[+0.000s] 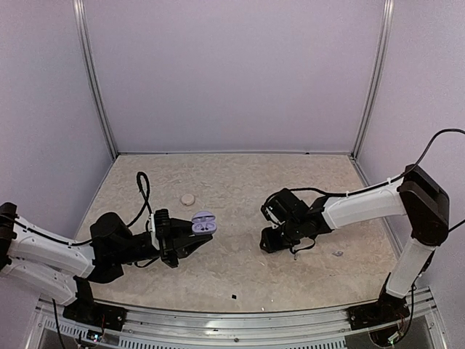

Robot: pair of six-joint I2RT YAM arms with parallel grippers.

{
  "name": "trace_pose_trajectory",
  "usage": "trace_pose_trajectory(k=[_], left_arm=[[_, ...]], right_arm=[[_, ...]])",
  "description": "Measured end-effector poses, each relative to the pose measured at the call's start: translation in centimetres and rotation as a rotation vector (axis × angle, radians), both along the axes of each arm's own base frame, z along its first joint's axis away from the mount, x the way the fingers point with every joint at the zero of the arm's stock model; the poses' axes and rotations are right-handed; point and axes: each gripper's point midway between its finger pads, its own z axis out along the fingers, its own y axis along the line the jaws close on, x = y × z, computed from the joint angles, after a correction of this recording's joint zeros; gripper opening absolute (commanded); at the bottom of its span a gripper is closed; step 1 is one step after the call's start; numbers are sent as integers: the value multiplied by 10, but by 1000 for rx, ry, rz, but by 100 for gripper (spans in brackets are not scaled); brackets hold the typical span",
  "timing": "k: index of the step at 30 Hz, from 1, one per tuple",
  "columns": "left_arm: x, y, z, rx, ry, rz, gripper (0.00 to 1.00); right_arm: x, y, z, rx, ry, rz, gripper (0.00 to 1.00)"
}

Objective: Insert the wireless bluetooth earbuds into the charging case
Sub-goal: Move the left earbud to the center of the board, then pick up the left earbud from the center of the board.

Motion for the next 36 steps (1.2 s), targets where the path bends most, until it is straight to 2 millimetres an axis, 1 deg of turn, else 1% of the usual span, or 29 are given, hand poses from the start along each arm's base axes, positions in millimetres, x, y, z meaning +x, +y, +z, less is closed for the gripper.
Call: trace_pose_trajectory(k=[2,4,5,8,10,12,15,19,23,29,32,36], left_arm=[[0,1,4,-9,-5,2,4],[-1,2,6,-15,-9,3,4],[-1,2,6,-15,-9,3,4],[0,2,5,-13,-7,5,4],[0,2,5,-11,-6,5,4],[0,2,5,-10,-5,4,4],[0,2,4,-9,-4,4,4],[0,1,2,-4,-1,4,4],[1,-1,-3,10,7,2,4],[1,-1,-4,11,7,3,4],[1,-1,-3,8,5,3,4],[1,0,-2,7,4,4,4]], right_arm=[[1,0,9,10,-21,8,46],[2,-2,25,30,-60,12,49],[1,-6,36,47,-86,9,51],[-5,-22,60,91,-136,-4,50],[-9,-38,66,99,-142,-23,47],[-12,-54,61,69,-118,-46,45],[-20,-72,46,-2,-61,-62,43],[-31,-84,30,-77,6,-60,42],[-33,-83,15,-119,55,-48,42],[-34,-81,-4,-168,98,-18,36],[-33,-77,-8,-171,107,7,34],[-31,-65,-6,-156,106,51,33]])
